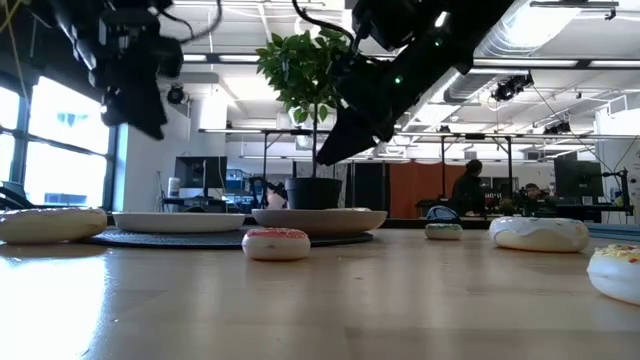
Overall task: Pick & Place donuts
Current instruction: Put the large purple donut onto the brown plate
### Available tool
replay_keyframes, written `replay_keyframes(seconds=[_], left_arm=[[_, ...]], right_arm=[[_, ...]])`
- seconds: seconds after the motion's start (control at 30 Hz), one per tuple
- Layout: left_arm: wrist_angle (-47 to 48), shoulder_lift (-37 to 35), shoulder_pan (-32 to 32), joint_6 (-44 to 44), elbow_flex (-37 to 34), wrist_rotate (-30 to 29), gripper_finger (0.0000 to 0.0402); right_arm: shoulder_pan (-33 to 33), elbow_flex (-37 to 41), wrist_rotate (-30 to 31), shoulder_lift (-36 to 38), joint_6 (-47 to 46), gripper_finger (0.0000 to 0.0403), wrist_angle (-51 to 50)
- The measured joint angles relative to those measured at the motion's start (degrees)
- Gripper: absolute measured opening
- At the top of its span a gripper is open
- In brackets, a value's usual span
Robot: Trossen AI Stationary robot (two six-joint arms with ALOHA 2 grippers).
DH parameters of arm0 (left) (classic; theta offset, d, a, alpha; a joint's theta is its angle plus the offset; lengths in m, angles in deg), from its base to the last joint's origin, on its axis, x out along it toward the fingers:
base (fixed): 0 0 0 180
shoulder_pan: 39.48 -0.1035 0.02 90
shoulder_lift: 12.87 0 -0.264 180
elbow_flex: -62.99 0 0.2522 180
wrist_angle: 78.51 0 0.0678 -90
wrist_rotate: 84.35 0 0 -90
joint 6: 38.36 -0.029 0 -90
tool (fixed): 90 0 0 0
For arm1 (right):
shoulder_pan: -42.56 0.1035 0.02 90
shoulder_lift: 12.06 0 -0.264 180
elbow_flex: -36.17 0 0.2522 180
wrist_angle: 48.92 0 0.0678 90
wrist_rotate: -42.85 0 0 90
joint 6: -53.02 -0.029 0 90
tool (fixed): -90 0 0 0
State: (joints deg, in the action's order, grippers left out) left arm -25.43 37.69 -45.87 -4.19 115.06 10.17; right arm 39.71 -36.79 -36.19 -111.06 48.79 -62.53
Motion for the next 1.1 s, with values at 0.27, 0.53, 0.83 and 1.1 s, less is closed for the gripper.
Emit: replay_keyframes(seconds=[0.27,0.53,0.83,1.1], left_arm=[[10.8,15.9,9.4,16.3,7.4,3.9,0.0158],[16.8,24.4,20.6,34.7,9.6,-6.4,0.0158],[15.7,32.5,24.5,41.3,9.3,-12.8,0.0158],[12.3,37.6,24.4,41.1,8.5,-10.9,0.0141]], right_arm=[[0.0,0.0,0.0,0.0,0.2,0.0177,0.1],[0.0,0.0,0.0,0.0,0.2,0.0175,0.0],[0.0,0.0,0.0,0.0,0.2,0.0173,-0.4],[0.0,0.0,0.0,0.0,0.2,0.0174,-0.4]])
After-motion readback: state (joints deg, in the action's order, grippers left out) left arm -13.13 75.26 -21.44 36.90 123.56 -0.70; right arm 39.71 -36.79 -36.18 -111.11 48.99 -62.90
